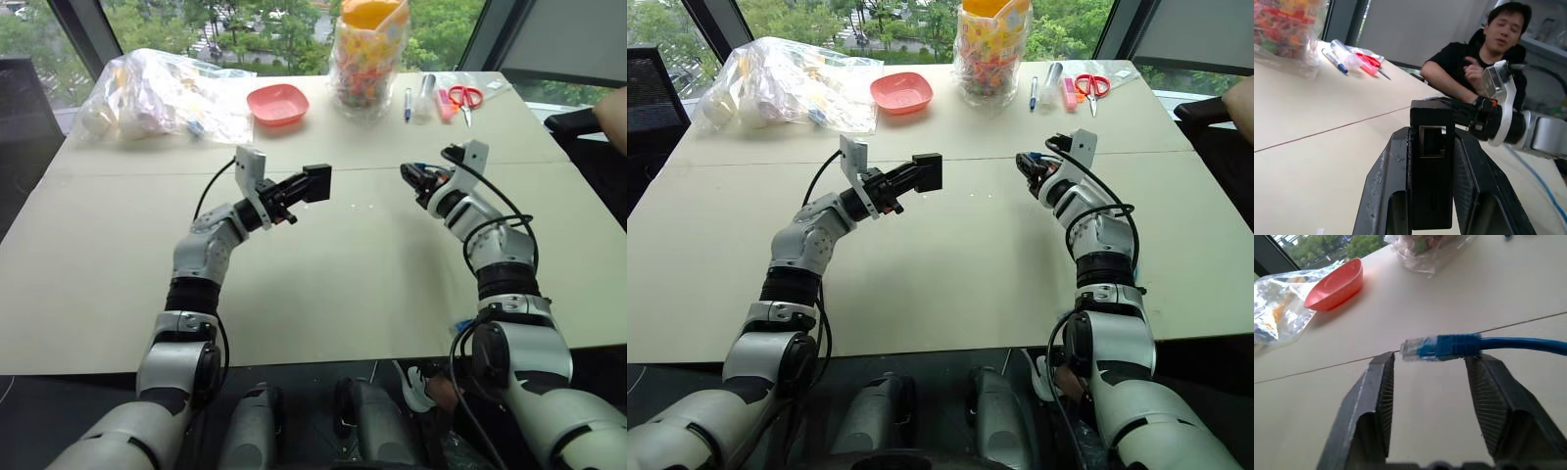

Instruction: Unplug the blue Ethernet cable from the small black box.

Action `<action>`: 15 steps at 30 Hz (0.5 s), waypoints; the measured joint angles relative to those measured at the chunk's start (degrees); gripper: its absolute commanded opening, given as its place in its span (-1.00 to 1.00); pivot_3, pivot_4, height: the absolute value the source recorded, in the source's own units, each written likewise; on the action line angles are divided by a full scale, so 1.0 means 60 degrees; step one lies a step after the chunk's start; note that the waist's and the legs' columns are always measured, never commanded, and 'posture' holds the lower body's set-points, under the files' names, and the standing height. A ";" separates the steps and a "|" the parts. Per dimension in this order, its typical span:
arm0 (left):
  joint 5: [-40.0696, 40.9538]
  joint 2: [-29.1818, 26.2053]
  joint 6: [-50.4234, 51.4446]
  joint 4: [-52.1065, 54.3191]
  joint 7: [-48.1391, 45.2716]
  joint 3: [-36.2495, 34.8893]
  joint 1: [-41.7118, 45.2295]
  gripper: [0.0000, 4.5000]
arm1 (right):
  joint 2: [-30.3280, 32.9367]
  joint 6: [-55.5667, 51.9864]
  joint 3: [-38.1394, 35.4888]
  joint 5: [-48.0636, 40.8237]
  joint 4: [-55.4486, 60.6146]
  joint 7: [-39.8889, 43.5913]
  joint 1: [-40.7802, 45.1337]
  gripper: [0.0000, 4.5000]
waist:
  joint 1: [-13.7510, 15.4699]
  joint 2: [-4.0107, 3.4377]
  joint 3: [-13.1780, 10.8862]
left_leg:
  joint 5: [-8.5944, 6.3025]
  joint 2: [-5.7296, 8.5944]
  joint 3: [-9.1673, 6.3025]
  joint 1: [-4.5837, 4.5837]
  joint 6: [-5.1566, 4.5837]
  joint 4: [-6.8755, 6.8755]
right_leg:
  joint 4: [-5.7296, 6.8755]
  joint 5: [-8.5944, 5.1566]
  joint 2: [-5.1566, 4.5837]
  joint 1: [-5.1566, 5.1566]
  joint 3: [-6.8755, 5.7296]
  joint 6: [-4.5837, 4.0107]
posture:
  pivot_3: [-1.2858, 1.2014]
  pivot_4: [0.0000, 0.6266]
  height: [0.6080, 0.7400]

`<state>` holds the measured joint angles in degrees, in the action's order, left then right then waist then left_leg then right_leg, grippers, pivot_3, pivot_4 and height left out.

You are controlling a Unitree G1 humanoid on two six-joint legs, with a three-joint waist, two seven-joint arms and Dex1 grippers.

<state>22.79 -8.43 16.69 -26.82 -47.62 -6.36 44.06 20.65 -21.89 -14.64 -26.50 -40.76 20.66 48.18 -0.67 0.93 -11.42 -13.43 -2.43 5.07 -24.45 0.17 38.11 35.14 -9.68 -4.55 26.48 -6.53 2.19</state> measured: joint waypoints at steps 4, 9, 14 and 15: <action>-0.0626 0.0197 -0.1037 -0.0483 0.0670 0.0210 0.0023 -0.79 | 0.0014 -0.0094 0.0199 0.0386 0.0401 0.0010 -0.0342 0.97 | -0.0006 -0.0001 0.0001 | 0.0000 -0.0003 -0.0002 0.0007 0.0000 0.0000 | 0.0001 -0.0005 0.0004 -0.0004 -0.0001 0.0009 | 0.03 -0.52 1.00; -0.1689 0.0422 -0.2751 -0.2184 0.1116 0.0705 0.0398 -0.79 | -0.0007 -0.1361 0.1141 0.0445 0.3239 0.0593 -0.2087 0.97 | 0.0014 -0.0001 0.0001 | 0.0000 -0.0008 -0.0016 -0.0003 0.0000 0.0000 | 0.0002 -0.0008 0.0001 0.0004 -0.0004 0.0011 | 0.03 -0.52 1.00; -0.2343 0.0828 -0.4452 -0.4572 0.1562 0.0898 0.1418 -0.79 | -0.0111 -0.2397 0.1479 -0.0311 0.6860 0.1002 -0.3600 0.97 | 0.0042 0.0002 0.0002 | -0.0002 -0.0018 -0.0031 -0.0006 0.0000 0.0003 | -0.0010 -0.0010 -0.0004 -0.0002 -0.0018 0.0015 | 0.03 -0.52 1.00; -0.2495 0.0917 -0.4756 -0.5180 0.1716 0.0911 0.1681 -0.57 | -0.0145 -0.2528 0.1476 -0.0450 0.7443 0.1008 -0.3791 0.99 | 0.0045 0.0002 0.0002 | -0.0003 -0.0018 -0.0033 -0.0005 0.0001 0.0003 | -0.0012 -0.0011 -0.0004 -0.0004 -0.0021 0.0016 | 0.03 -0.52 1.00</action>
<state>7.82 -2.93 -11.85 -57.90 -37.32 -0.89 54.14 19.78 -37.06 -5.79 -29.19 3.90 26.71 25.44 -0.40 0.94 -11.41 -13.45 -2.54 4.87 -24.49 0.17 38.13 35.07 -9.74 -4.57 26.45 -6.66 2.29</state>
